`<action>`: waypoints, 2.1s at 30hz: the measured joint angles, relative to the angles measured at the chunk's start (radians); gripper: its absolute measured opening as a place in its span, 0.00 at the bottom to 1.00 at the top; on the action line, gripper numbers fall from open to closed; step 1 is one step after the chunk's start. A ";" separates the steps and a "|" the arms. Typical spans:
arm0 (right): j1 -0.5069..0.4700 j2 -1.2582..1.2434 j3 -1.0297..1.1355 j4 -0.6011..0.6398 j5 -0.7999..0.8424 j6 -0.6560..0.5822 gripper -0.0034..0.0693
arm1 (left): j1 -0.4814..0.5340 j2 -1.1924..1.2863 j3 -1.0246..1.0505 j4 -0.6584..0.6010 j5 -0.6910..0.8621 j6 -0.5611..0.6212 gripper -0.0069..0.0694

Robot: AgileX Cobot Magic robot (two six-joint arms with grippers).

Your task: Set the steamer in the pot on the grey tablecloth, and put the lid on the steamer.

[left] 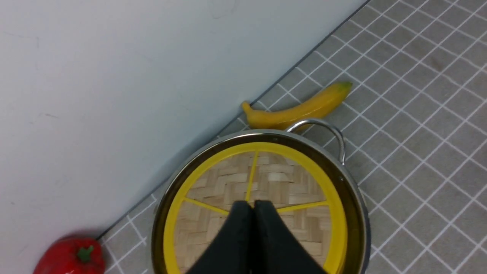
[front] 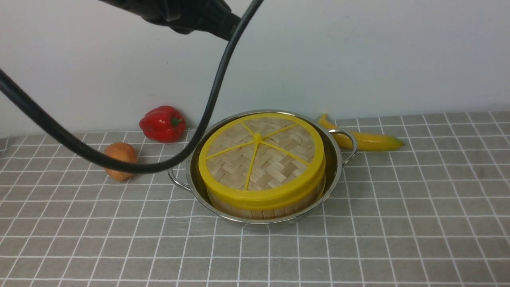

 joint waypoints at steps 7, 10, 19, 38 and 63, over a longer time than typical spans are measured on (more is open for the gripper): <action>0.000 0.000 0.000 0.000 0.000 0.000 0.38 | 0.000 -0.001 0.000 -0.069 -0.040 0.000 0.08; 0.000 0.000 0.000 0.000 0.000 0.000 0.38 | 0.000 -0.001 0.000 -0.071 -0.042 0.000 0.08; 0.000 0.000 0.000 0.000 0.000 0.000 0.38 | 0.000 -0.001 0.000 -0.071 -0.042 0.000 0.11; 0.000 0.000 0.000 0.000 0.000 0.000 0.38 | 0.006 -0.048 0.003 0.015 -0.041 -0.004 0.14; 0.000 0.000 0.000 0.000 0.000 0.000 0.38 | 0.389 -0.854 1.190 -0.006 -0.703 -0.016 0.20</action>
